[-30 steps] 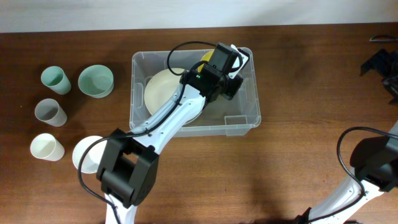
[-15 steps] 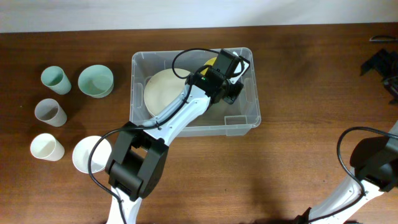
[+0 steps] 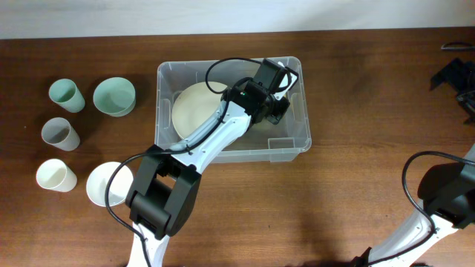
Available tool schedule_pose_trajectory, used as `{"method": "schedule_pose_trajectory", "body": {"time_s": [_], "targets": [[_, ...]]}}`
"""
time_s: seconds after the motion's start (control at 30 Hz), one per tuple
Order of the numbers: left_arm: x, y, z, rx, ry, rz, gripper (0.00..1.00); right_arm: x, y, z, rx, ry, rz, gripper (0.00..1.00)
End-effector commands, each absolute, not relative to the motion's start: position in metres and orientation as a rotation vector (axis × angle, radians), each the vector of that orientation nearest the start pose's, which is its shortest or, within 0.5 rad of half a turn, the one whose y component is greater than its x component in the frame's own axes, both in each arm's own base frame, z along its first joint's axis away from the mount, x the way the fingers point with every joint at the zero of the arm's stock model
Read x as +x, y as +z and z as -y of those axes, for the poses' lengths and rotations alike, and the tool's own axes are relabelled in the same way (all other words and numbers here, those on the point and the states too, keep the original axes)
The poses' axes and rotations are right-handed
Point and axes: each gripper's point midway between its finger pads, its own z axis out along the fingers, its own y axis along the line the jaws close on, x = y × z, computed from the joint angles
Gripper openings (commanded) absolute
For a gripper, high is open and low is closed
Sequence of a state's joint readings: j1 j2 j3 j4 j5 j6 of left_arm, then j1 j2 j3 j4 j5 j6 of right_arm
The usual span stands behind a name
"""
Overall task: Pack container
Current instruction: 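Lower the yellow bowl into the bin's right side and release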
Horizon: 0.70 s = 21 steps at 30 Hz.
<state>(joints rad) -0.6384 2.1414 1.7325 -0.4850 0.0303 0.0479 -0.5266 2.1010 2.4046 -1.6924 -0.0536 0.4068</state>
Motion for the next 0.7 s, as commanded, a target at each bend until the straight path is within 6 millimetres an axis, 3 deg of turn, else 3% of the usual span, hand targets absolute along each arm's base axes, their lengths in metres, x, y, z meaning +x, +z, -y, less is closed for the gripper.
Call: {"method": "schedule_pose_trajectory", "body": {"time_s": [0.0, 0.13, 0.23, 0.33, 0.4, 0.47, 0.5, 0.57, 0.67], "targets": [[0.451, 0.102, 0.345, 0.864, -0.299, -2.327, 0.17, 0.362, 0.232, 0.198, 1.31, 0.066, -2.648, 0.99], [0.453, 0.104, 0.346, 0.889, -0.291, -2.305, 0.2, 0.362, 0.232, 0.198, 1.31, 0.066, -2.648, 0.99], [0.459, 0.116, 0.348, 0.904, -0.277, -2.264, 0.23, 0.362, 0.232, 0.198, 1.31, 0.066, -2.648, 0.99], [0.474, 0.155, 0.347, 0.852, -0.228, -2.203, 0.28, 0.362, 0.232, 0.198, 1.31, 0.066, -2.648, 0.99], [0.488, 0.195, 0.336, 0.781, -0.143, -2.157, 0.3, 0.362, 0.232, 0.198, 1.31, 0.066, -2.648, 0.99], [0.499, 0.236, 0.312, 0.681, -0.001, -2.122, 0.31, 0.362, 0.232, 0.198, 1.31, 0.066, -2.648, 0.99], [0.503, 0.254, 0.297, 0.628, 0.072, -2.108, 0.36, 0.362, 0.232, 0.198, 1.31, 0.066, -2.648, 0.99], [0.507, 0.286, 0.266, 0.532, 0.207, -2.089, 0.65, 0.362, 0.232, 0.198, 1.31, 0.066, -2.648, 0.99], [0.506, 0.319, 0.215, 0.414, 0.313, -2.098, 0.68, 0.362, 0.232, 0.198, 1.31, 0.066, -2.648, 0.99]]}}
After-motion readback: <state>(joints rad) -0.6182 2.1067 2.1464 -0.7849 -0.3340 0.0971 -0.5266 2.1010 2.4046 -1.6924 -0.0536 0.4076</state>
